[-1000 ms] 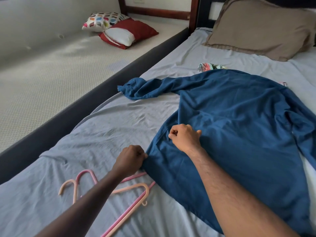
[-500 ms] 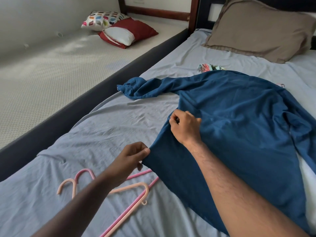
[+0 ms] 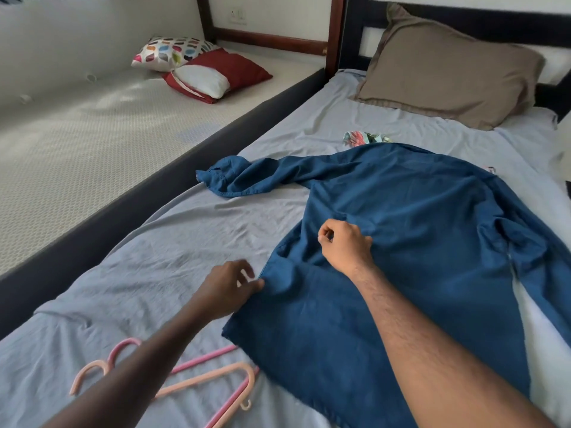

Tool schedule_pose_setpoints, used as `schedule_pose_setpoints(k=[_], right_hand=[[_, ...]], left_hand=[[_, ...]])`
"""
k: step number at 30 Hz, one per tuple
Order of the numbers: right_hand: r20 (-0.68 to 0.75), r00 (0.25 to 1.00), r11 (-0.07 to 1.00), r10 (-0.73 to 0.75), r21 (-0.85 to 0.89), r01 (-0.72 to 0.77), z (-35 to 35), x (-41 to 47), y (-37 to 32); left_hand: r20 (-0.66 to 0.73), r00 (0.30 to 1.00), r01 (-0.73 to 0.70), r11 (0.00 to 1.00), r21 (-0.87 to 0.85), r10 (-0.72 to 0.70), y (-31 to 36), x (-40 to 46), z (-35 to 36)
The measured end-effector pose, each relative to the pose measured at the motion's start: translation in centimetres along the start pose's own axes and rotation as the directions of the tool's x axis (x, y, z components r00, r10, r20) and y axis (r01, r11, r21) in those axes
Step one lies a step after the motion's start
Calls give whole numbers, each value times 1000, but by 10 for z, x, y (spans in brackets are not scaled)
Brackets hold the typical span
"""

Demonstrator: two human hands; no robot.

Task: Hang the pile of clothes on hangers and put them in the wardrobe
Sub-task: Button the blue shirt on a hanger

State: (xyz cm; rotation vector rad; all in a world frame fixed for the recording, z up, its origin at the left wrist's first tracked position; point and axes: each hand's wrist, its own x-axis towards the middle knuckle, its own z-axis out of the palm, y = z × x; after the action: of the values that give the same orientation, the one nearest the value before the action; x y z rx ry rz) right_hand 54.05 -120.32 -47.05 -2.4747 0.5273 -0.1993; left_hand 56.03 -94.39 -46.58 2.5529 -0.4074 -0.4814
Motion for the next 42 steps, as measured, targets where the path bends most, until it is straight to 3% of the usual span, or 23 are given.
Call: schedule_pose_setpoints(k=[3, 9, 16, 24, 29, 33, 35, 38, 40, 42], right_hand=[[13, 1000, 999, 18, -36, -17, -5, 12, 11], [-27, 1000, 997, 8, -79, -10, -39, 62, 30], [-2, 1000, 986, -16, -167, 16, -82, 149, 55], [10, 997, 978, -82, -193, 82, -76, 236, 68], [71, 988, 944, -139, -291, 154, -55, 271, 66], [178, 977, 882, -118, -433, 186, -36, 280, 65], [119, 982, 887, -148, -424, 185, -30, 284, 67], [-124, 983, 961, -138, -255, 103, -32, 291, 62], [-235, 963, 967, -133, -245, 73, -35, 296, 59], [-237, 963, 952, -126, -303, 50, -33, 298, 57]], left_hand=[[-180, 972, -159, 986, -41, 149, 38, 47, 10], [-11, 963, -265, 957, 119, 268, 79, 133, 25], [-89, 937, -348, 925, -156, 338, 51, 159, 39], [-71, 926, -375, 880, -290, 371, 39, 178, 55], [1, 952, -275, 858, -433, 305, 39, 180, 57], [123, 977, -38, 716, -697, 172, 41, 177, 53], [162, 980, 50, 636, -770, 119, 39, 177, 52], [190, 982, 163, 483, -860, 7, 36, 181, 52], [164, 984, 176, 490, -854, -66, 32, 186, 57], [126, 988, 156, 551, -820, -91, 32, 189, 63]])
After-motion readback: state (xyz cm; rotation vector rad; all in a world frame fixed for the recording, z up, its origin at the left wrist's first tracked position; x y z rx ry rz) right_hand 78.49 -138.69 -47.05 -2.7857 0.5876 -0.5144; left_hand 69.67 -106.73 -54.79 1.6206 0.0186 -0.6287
